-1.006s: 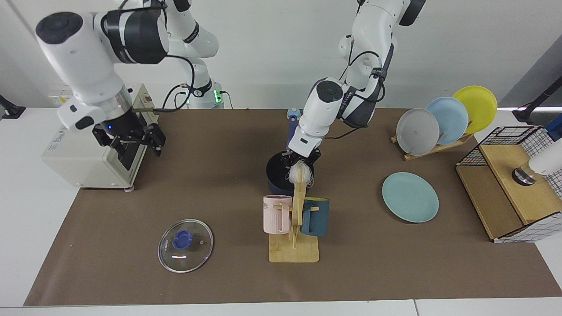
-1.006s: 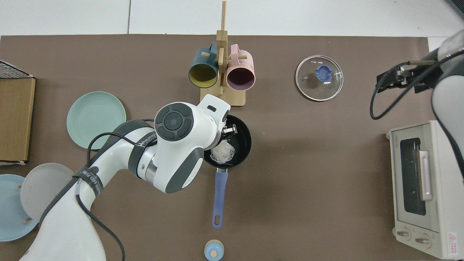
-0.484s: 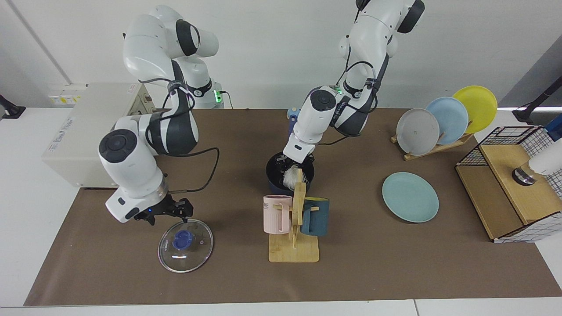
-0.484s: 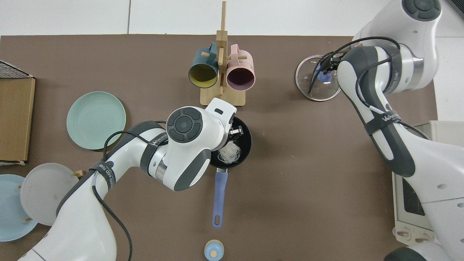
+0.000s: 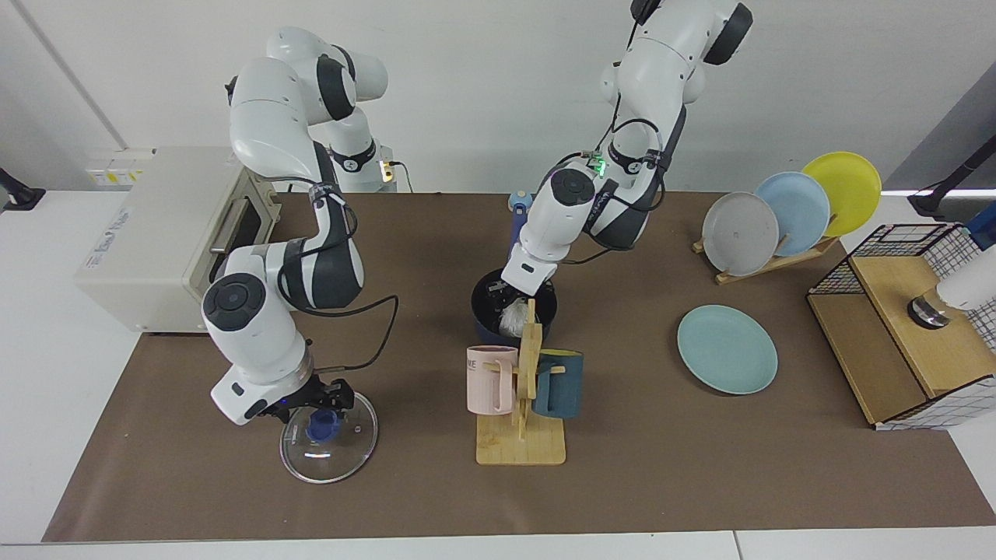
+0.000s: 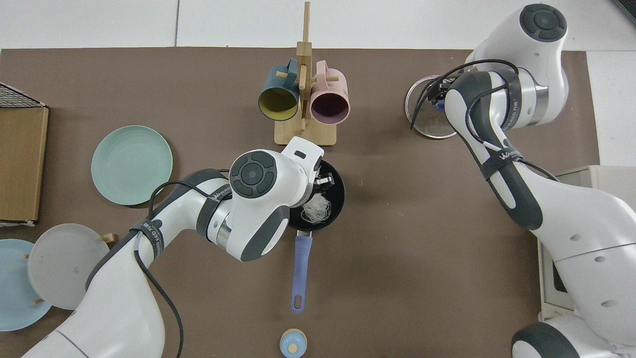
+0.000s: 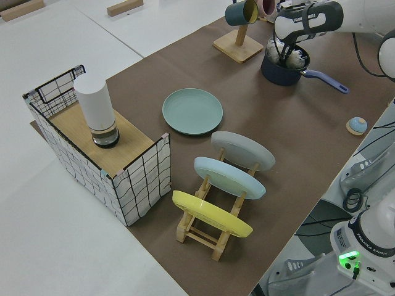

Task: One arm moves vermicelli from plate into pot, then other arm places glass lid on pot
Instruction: 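Release the vermicelli into the pot while the right gripper grasps the glass lid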

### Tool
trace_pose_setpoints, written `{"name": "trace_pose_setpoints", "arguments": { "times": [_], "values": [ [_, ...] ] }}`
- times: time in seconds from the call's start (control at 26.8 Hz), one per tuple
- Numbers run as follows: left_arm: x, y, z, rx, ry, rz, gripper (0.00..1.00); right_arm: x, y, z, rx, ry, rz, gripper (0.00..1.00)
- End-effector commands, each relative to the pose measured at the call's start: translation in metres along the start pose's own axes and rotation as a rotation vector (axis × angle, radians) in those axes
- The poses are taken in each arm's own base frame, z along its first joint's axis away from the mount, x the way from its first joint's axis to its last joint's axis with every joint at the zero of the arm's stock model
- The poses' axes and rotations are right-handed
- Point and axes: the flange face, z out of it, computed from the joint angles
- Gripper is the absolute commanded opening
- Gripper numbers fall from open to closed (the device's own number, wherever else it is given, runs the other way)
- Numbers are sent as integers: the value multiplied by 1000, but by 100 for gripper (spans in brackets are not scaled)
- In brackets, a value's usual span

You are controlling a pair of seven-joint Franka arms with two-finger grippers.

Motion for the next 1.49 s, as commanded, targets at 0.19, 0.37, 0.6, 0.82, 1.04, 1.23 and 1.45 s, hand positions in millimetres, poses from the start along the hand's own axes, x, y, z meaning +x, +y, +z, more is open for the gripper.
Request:
{"name": "trace_pose_setpoints", "arguments": {
  "times": [0.19,0.37,0.6,0.82,1.04,1.23,1.45],
  "values": [
    [1,-2,0,-6,26,-11,47,9,-4,21,-10,32,-40,100],
    [3,-1,-2,-4,25,1,93,9,-14,25,-10,33,-50,100],
    [9,0,-15,27,8,6,99,10,-17,26,-16,42,-54,100],
    [13,5,-45,82,-14,11,99,10,-10,25,-18,41,-49,99],
    [16,3,-100,132,0,30,99,10,-7,17,-17,47,-45,80],
    [32,-12,-150,178,28,34,99,9,-5,16,-16,43,-41,58],
    [48,-53,-221,224,91,43,99,8,-4,15,-13,37,-41,7]
  ]
}}
